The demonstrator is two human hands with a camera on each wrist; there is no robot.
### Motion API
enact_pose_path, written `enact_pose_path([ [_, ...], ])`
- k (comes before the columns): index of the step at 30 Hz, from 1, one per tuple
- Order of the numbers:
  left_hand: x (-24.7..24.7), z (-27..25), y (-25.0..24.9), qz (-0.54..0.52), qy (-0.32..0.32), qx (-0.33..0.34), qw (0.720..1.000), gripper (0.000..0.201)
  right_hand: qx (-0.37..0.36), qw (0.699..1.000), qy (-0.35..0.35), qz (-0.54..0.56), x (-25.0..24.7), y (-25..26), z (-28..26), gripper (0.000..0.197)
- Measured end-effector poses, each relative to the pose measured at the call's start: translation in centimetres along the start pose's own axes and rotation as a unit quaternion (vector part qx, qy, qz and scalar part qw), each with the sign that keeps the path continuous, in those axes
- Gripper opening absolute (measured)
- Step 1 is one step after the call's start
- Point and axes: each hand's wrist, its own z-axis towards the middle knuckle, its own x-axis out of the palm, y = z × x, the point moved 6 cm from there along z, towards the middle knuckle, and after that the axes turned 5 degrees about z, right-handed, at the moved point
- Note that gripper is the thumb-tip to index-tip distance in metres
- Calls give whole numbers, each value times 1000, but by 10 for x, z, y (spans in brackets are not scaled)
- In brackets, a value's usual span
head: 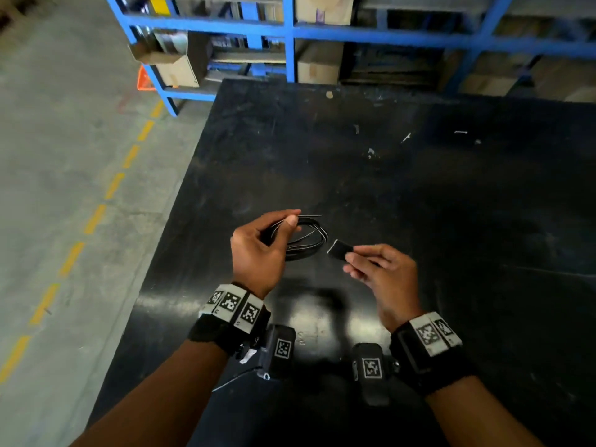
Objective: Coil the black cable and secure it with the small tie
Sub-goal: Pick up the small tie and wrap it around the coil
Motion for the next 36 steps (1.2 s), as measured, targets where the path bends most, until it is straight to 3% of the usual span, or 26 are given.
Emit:
enact_pose_path([
  [3,13,6,-26,39,-9,79,996,14,35,997,20,67,26,27,-17,9],
  [6,23,6,-51,62,-6,149,987,13,90,990,-7,109,42,29,-26,8],
  [12,30,-6,-73,70,23,210,975,16,155,948,-66,269,60,38,-26,22],
  [20,26,-13,-78,63,26,216,974,17,146,941,-39,304,72,40,-33,31],
  [27,29,-14,-79,5,35,157,987,14,126,940,-10,316,69,46,-35,33],
  [32,33,-9,-81,-3,56,119,991,31,105,940,-15,323,65,55,-35,36],
  [36,39,-4,-75,2,99,94,991,21,83,945,-13,316,60,59,-34,38],
])
